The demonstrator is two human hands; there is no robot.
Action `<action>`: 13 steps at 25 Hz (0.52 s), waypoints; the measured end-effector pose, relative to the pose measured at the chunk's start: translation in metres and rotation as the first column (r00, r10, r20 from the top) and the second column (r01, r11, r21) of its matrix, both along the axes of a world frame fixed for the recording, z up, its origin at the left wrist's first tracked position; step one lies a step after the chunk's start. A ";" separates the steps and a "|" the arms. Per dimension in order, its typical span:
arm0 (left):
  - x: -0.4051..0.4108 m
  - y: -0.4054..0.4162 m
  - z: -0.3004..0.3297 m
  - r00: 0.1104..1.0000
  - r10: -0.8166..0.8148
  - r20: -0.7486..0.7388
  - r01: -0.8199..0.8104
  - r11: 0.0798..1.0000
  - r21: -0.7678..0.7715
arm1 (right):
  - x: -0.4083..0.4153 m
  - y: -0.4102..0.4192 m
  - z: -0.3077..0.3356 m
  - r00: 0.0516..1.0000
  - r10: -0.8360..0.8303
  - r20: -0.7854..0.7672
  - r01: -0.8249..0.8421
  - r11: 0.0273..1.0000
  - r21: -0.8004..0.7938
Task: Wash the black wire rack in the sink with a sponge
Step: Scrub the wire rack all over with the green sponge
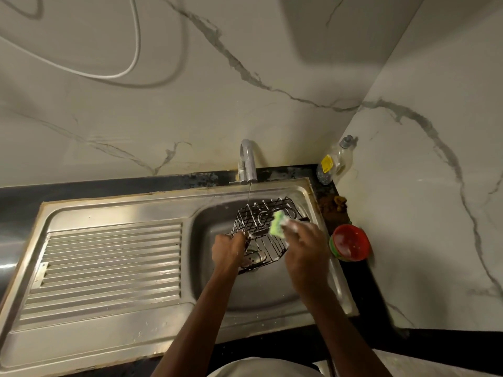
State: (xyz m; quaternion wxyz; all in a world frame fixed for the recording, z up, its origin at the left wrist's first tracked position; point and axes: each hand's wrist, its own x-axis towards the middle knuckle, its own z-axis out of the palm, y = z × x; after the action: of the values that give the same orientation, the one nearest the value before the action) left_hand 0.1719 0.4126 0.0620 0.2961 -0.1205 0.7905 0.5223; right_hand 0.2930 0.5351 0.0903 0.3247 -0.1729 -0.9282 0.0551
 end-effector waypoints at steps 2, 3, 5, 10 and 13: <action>-0.003 -0.003 -0.012 1.000 0.009 -0.003 -0.009 1.000 0.005 | -0.002 0.013 0.003 0.983 -0.176 -0.045 0.168 0.974 -0.155; -0.004 -0.004 -0.022 1.000 0.000 -0.003 0.000 1.000 0.025 | -0.006 0.005 0.002 0.984 -0.167 -0.069 0.154 0.974 -0.164; -0.004 -0.003 -0.035 0.999 -0.045 0.013 0.045 0.999 0.013 | -0.010 -0.034 0.000 0.995 0.074 -0.073 -0.079 0.995 -0.058; -0.001 -0.008 -0.023 0.993 -0.111 -0.047 0.113 0.993 0.026 | -0.003 -0.011 -0.004 0.991 0.104 -0.078 -0.114 0.985 -0.128; -0.006 -0.009 -0.050 0.996 -0.073 0.051 0.068 0.994 0.085 | 0.003 0.027 -0.011 0.980 -0.180 -0.081 0.155 0.956 -0.249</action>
State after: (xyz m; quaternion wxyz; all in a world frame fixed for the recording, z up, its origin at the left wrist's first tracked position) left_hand 0.1658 0.4034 0.0124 0.3405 -0.0943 0.7636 0.5405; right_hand 0.2962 0.5620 0.0796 0.3519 -0.2860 -0.8788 0.1488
